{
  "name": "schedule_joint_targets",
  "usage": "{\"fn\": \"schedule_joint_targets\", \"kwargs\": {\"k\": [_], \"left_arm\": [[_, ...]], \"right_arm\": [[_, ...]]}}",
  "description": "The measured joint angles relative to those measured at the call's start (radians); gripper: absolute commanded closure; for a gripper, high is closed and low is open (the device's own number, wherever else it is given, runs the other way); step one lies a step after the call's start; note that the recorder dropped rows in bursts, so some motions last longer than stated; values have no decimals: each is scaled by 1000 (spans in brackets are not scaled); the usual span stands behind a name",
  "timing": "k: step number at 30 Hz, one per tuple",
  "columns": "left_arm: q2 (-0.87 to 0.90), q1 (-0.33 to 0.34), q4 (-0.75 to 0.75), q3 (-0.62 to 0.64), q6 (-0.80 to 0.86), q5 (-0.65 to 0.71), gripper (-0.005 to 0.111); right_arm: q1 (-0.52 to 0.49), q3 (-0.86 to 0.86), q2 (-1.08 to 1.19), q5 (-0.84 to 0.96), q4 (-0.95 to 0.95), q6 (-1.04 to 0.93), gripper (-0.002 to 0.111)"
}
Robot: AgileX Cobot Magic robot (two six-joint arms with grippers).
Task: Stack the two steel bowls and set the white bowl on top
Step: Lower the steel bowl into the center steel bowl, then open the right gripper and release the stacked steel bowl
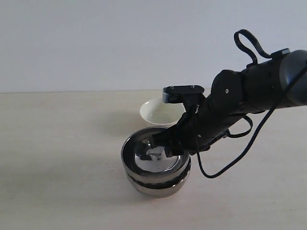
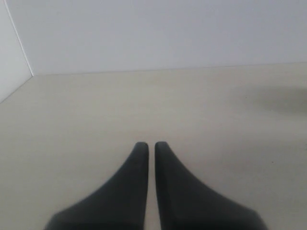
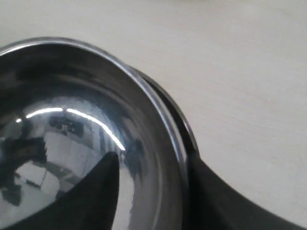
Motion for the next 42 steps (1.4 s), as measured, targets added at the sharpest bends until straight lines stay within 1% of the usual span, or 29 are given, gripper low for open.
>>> {"fn": "schedule_joint_targets", "kwargs": {"k": [5, 6, 8, 9, 10, 20, 24, 32, 33, 35, 38, 41, 42], "left_arm": [[0, 0, 0, 0, 0, 0, 103], [0, 0, 0, 0, 0, 0, 103], [0, 0, 0, 0, 0, 0, 103], [0, 0, 0, 0, 0, 0, 103], [0, 0, 0, 0, 0, 0, 103], [0, 0, 0, 0, 0, 0, 103], [0, 0, 0, 0, 0, 0, 103], [0, 0, 0, 0, 0, 0, 103], [0, 0, 0, 0, 0, 0, 103], [0, 0, 0, 0, 0, 0, 103], [0, 0, 0, 0, 0, 0, 103], [0, 0, 0, 0, 0, 0, 103], [0, 0, 0, 0, 0, 0, 103]], "right_arm": [[0, 0, 0, -8, 0, -10, 68], [0, 0, 0, -10, 0, -10, 60], [0, 0, 0, -11, 0, -15, 49], [0, 0, 0, -13, 0, -23, 45], [0, 0, 0, -15, 0, -30, 44], [0, 0, -2, -19, 0, -73, 44], [0, 0, -36, -21, 0, -114, 44], [0, 0, -87, -25, -2, -115, 44], [0, 0, -87, -25, -2, -115, 46], [0, 0, -89, -23, -2, -115, 54], [0, 0, -107, -33, -4, -115, 75], [0, 0, -139, -44, -4, -129, 102], [0, 0, -150, -49, -4, -135, 108]]}}
